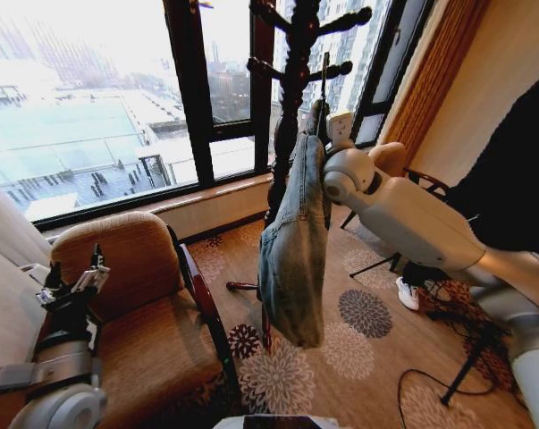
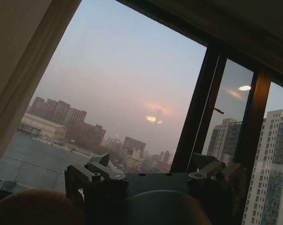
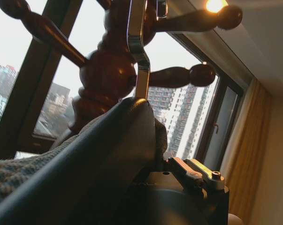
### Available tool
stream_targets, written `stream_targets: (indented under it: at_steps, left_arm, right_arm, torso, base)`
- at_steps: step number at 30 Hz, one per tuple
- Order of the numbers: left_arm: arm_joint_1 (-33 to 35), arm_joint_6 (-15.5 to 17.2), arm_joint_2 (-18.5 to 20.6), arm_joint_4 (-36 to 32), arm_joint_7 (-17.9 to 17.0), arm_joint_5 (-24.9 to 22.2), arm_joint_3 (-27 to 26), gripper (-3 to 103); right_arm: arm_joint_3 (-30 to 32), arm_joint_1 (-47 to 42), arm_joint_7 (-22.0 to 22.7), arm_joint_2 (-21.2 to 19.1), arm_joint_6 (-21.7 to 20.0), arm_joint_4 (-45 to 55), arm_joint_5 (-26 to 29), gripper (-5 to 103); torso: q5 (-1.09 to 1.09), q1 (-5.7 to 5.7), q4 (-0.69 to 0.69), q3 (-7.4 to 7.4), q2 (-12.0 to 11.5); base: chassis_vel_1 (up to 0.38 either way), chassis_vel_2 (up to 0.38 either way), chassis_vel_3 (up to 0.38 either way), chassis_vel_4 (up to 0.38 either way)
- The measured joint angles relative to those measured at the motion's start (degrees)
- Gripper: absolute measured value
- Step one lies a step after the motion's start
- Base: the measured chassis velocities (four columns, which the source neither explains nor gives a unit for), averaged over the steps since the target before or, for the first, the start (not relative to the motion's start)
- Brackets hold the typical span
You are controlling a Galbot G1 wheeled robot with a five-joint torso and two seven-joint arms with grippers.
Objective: Pick up the clothes from the bed and hang them on the clothes hanger.
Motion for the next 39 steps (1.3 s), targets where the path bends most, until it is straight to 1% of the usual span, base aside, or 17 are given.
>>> stream_targets:
  at_steps: [5, 11, 19, 25, 30, 39]
  left_arm:
    - [-0.1, -0.4, 0.4, 0.7, 0.2, -0.5, -0.6, 100]
    - [-0.3, -0.5, 0.7, 0.7, 0.4, -0.6, -0.5, 100]
    - [-0.3, -0.7, 1.3, 0.9, 0.5, -0.8, -0.9, 100]
    - [-0.3, -0.8, 1.6, 1.1, 0.6, -1.0, -1.3, 100]
    - [-0.3, -0.8, 1.9, 1.5, 0.6, -1.5, -2.1, 100]
    - [-1.0, -1.1, 2.1, 2.4, 0.8, -2.2, -2.7, 100]
  right_arm:
    - [-0.7, 0.2, 2.2, 0.4, -2.2, -1.7, -0.9, 23]
    - [-1.7, 1.7, 2.6, -0.4, -4.0, -2.7, -2.8, 23]
    - [-2.0, 2.5, 1.9, -1.2, -4.3, -3.2, -2.8, 23]
    - [-2.0, 2.0, 1.4, -0.1, -4.3, -4.9, -3.4, 23]
    - [-2.0, 1.6, -0.1, 0.8, -4.3, -6.0, -5.4, 23]
    - [-4.8, 4.1, -0.6, 2.1, -4.2, -7.2, -5.8, 23]
  torso:
    - [0.0, 0.0, 0.0, 0.0, 0.0]
    - [0.0, 0.0, 0.0, 0.0, 0.0]
    - [0.0, 0.0, 0.0, 0.0, 0.0]
    - [0.0, 0.0, 0.0, 0.0, 0.0]
    - [0.0, 0.0, 0.0, 0.0, 0.0]
    - [-0.01, 0.0, 0.0, 0.0, 0.0]
  base:
    - [0.0, 0.0, 0.0, 0.0]
    - [0.0, 0.0, 0.0, 0.0]
    - [0.0, 0.0, 0.0, 0.0]
    - [0.0, 0.0, 0.0, 0.0]
    - [0.0, 0.0, 0.0, 0.0]
    - [0.0, 0.0, 0.0, 0.0]
